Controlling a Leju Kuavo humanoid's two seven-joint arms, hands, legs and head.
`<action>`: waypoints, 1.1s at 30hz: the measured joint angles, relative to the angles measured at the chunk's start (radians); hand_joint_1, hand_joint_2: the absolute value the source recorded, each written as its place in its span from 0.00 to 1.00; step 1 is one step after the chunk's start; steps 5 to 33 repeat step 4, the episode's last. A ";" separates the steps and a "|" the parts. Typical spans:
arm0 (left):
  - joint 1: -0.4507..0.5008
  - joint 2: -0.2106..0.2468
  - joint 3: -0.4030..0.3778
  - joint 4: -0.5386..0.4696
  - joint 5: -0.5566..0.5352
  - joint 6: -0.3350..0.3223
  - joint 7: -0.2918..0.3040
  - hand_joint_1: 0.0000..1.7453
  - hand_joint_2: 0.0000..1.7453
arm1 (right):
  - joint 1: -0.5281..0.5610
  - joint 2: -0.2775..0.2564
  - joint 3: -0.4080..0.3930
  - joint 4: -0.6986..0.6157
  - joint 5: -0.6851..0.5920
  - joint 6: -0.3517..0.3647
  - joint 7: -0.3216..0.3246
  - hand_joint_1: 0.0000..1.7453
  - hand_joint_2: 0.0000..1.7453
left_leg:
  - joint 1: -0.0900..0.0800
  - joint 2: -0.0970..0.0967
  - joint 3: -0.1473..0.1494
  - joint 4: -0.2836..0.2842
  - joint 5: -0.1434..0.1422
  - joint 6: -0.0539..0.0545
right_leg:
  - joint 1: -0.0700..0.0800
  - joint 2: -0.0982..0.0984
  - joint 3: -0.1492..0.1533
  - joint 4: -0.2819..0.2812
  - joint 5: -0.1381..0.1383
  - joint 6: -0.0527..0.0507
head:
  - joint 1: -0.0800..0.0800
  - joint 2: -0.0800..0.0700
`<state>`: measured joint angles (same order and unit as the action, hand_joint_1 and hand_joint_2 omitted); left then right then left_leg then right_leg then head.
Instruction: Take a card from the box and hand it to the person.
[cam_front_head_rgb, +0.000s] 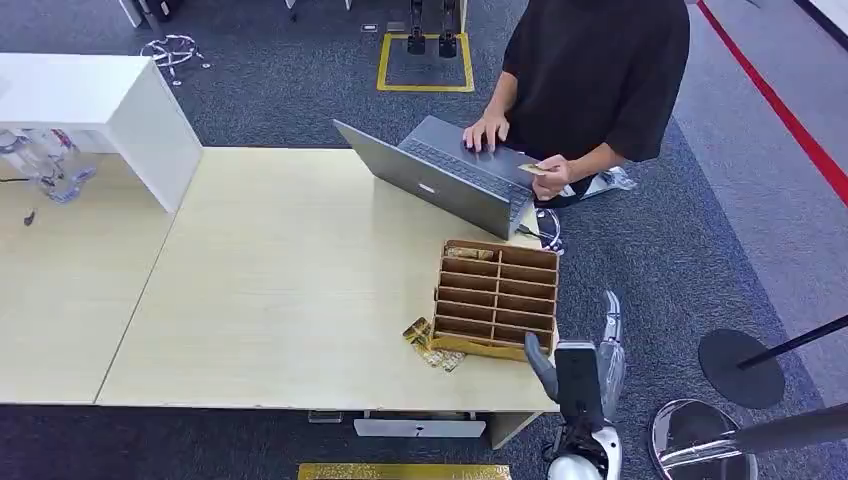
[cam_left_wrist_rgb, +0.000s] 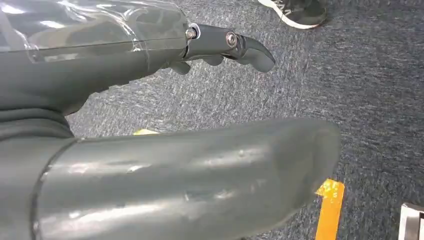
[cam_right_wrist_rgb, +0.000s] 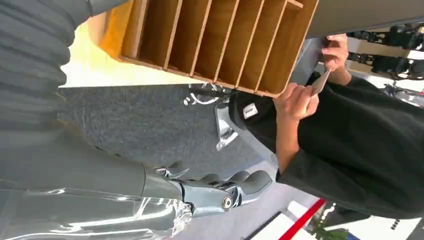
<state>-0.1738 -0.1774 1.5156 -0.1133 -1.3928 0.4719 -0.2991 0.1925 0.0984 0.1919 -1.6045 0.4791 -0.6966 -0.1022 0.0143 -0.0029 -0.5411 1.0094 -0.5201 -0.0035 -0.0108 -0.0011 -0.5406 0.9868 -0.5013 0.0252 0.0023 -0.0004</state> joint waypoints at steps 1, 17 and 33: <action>0.000 0.000 0.000 0.000 0.000 0.000 0.000 0.00 0.00 | 0.000 0.003 0.000 0.003 -0.003 0.000 -0.002 0.00 1.00 | 0.000 0.000 0.000 0.000 0.000 0.000 | 0.000 0.000 0.000 0.000 0.000 0.000 | 0.000 0.000; 0.000 0.001 0.000 0.000 0.000 0.001 0.001 0.00 0.00 | 0.002 0.013 0.000 0.011 -0.019 0.000 -0.009 0.00 1.00 | 0.000 0.000 0.000 0.000 0.000 0.000 | 0.000 0.000 0.000 0.000 0.000 0.000 | 0.000 0.000; 0.000 0.001 0.000 0.000 0.000 0.001 0.001 0.00 0.00 | 0.002 0.013 0.000 0.011 -0.019 0.000 -0.009 0.00 1.00 | 0.000 0.000 0.000 0.000 0.000 0.000 | 0.000 0.000 0.000 0.000 0.000 0.000 | 0.000 0.000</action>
